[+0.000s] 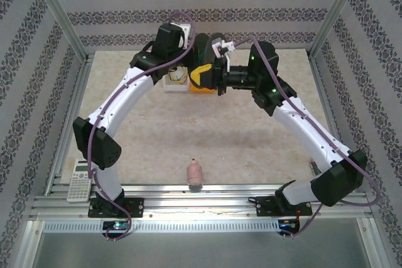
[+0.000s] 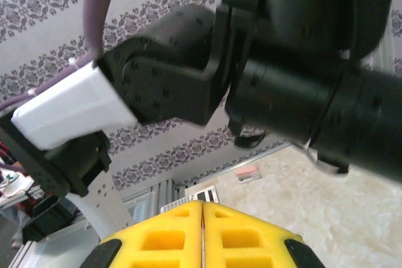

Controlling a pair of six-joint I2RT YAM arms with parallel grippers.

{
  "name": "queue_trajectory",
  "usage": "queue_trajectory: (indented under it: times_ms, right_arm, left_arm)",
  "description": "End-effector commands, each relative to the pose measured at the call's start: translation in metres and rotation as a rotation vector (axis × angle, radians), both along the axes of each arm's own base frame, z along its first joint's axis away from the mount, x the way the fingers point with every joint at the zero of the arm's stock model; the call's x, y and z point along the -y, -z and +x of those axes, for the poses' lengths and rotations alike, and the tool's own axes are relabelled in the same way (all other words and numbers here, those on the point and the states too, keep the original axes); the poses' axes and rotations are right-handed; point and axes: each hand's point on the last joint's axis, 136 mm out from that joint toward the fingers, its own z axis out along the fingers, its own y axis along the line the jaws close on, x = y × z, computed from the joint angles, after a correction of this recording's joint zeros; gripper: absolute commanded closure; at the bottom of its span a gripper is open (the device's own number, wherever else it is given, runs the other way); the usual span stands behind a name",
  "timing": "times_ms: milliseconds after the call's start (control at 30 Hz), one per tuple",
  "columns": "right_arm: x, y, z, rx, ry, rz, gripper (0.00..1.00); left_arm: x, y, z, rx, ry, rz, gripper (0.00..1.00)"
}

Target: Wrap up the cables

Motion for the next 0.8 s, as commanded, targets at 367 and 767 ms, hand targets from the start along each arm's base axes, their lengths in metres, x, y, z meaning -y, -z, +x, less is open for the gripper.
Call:
queue_trajectory:
  times_ms: [367,767]
  right_arm:
    - [0.052,-0.088,0.056,0.19,0.191,0.107,1.0]
    - [0.093,-0.121,0.097,0.218,0.314,0.144,1.0]
  left_arm:
    - [0.014,0.052,-0.025,-0.034,0.158,0.336,1.0]
    - [0.027,0.078,-0.038,-0.071,0.239,0.463,1.0]
